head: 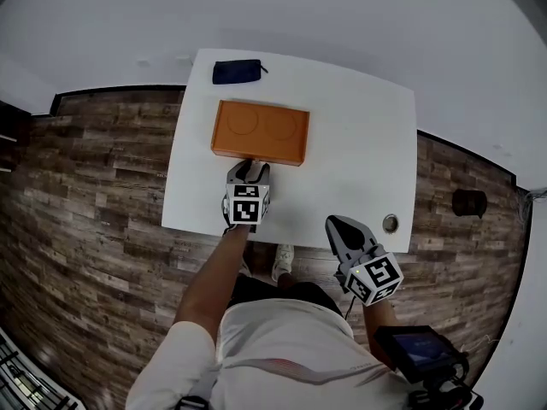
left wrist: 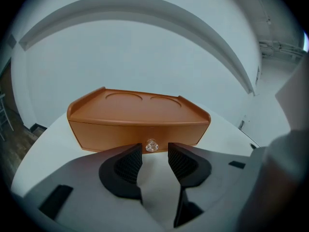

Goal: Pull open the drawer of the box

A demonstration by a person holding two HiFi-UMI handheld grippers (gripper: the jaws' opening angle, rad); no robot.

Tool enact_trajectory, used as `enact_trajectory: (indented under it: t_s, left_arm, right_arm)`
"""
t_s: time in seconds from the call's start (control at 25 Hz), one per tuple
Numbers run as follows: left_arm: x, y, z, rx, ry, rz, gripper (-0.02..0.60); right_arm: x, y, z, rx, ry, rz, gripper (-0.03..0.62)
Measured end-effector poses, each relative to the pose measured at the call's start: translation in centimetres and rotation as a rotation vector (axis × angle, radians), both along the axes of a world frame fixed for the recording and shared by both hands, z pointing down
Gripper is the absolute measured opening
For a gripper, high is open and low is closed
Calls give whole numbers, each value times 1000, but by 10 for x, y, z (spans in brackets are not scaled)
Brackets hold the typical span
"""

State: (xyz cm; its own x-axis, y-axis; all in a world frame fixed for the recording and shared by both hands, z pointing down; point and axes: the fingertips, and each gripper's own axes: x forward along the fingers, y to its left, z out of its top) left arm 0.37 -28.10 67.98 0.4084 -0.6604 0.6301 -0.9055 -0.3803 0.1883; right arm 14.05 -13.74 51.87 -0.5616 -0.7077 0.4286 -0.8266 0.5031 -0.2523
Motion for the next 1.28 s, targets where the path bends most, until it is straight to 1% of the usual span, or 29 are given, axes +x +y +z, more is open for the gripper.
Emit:
enact_trajectory:
  t_s: [0.16,0.2,0.28,0.32,0.6,0.84,1.28]
  left_arm:
    - [2,-4,2,-17,3,-29,171]
    - [1,-4,2,-20,1,-37,151]
    - [-1,-3,3,-29,-11,-37,89]
    - [-1,-3,5,-31,-17,-33,84]
    - [-2,-1,8,-41,-25,-27,75]
    - [1,5,8,-72,-26,-14,74]
    - [-10,59,1,-99,-4,-24,74]
  right_arm:
    - [3,-3,2,-9,-2,-3,3]
    - [2,-3,2,-11,-3,-4,3]
    - [-1,-4,3,-12,-6,-7,3]
    - [-2,-5,3,-12,-7,-9,3]
    - [-4,-4,6,-15,-10,-10,3]
    - [-4,-8,5,-16,-19,-11,3]
    - [-20,1,-1,5,-32,-50,3]
